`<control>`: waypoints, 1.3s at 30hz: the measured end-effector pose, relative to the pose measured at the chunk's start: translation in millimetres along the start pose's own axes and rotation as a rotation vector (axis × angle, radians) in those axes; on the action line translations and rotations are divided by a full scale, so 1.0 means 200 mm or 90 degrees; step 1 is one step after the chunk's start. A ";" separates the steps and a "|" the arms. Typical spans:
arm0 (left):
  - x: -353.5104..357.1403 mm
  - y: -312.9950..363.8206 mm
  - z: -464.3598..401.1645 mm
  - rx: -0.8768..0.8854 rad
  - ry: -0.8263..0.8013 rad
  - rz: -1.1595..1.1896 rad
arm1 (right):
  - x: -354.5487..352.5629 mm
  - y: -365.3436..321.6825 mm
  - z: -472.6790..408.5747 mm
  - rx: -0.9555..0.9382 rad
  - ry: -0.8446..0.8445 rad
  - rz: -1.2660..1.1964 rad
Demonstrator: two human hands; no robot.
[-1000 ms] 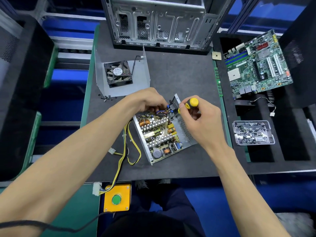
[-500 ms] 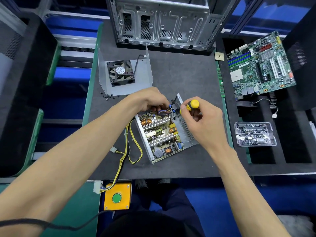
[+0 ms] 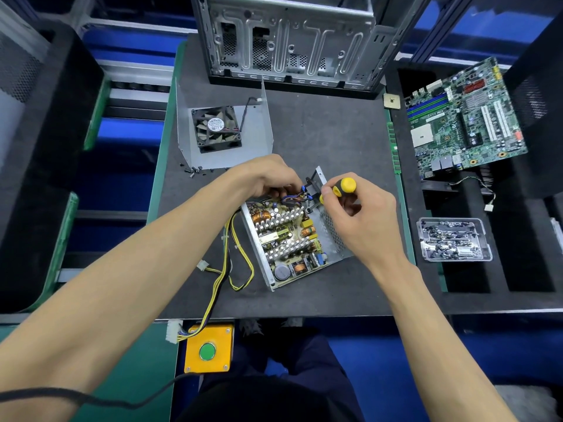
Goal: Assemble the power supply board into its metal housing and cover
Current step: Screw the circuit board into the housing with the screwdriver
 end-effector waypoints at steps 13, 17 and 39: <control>0.00 0.00 -0.01 0.003 -0.002 -0.001 | -0.01 0.00 0.00 -0.005 0.013 -0.001; 0.00 0.00 -0.01 0.000 -0.004 0.000 | 0.00 -0.01 0.00 -0.011 0.009 0.006; 0.00 0.01 0.01 0.003 -0.004 -0.007 | 0.00 -0.01 0.01 -0.031 0.006 0.014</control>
Point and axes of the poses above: each hand's wrist, its own z-axis away from the middle knuckle, its own x-axis out of the palm, y = z × x, the point moved 5 cm from there along -z, towards the middle knuckle, and after that the axes turned 9 degrees about z, right-handed, at the moved point
